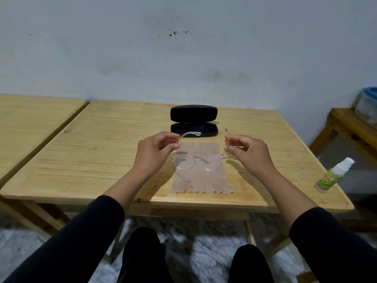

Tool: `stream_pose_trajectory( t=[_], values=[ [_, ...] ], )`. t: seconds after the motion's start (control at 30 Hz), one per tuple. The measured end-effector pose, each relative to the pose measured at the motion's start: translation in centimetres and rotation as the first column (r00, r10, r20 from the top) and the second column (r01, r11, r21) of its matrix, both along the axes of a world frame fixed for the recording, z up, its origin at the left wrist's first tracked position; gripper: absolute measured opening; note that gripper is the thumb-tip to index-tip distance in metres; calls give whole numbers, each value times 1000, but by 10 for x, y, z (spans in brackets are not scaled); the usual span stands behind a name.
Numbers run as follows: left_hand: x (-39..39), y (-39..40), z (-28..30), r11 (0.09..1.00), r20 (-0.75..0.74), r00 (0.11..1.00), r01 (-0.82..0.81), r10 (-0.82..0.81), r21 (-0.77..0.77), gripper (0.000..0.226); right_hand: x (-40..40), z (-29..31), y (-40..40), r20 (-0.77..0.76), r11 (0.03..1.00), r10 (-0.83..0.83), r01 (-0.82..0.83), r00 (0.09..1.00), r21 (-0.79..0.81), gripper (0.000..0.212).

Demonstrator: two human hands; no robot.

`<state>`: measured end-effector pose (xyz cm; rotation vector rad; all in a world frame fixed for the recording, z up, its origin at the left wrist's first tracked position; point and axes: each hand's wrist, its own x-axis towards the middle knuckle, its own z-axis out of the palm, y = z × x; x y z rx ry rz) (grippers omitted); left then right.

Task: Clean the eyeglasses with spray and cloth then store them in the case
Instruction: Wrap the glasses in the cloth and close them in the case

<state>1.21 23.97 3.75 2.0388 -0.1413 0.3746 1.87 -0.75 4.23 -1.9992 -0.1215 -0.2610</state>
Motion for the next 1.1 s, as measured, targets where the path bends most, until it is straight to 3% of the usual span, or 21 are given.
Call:
stream_pose_trajectory(
  t=[0.2,0.3,0.47,0.57,0.73,0.93,1.1],
  values=[
    [-21,13,-1,992,41,996,-86,83,91,22,-19,-5,-10,-66,998,-61,61,996,-10,28],
    [-43,21,-7,980,-47,998,37,-29,194,24,-37,-10,-16,-181,986,56,-83,982,-142,28],
    [-57,18,-16,894,-158,965,253,-208,370,31,-46,-11,-17,-276,870,230,-324,933,-373,35],
    [-56,14,-21,833,-131,955,296,-266,466,29,-46,-9,-9,-279,825,271,-372,921,-427,33],
    [-53,11,-26,821,-48,966,243,-256,517,14,-45,-12,0,-223,807,235,-317,946,-498,13],
    [-44,9,-28,900,60,993,68,-104,431,9,-41,-10,9,-149,933,75,-122,986,-338,7],
    [-34,-1,-23,920,102,993,-86,50,382,10,-32,-12,17,-256,998,-31,46,966,50,4]
  ],
)
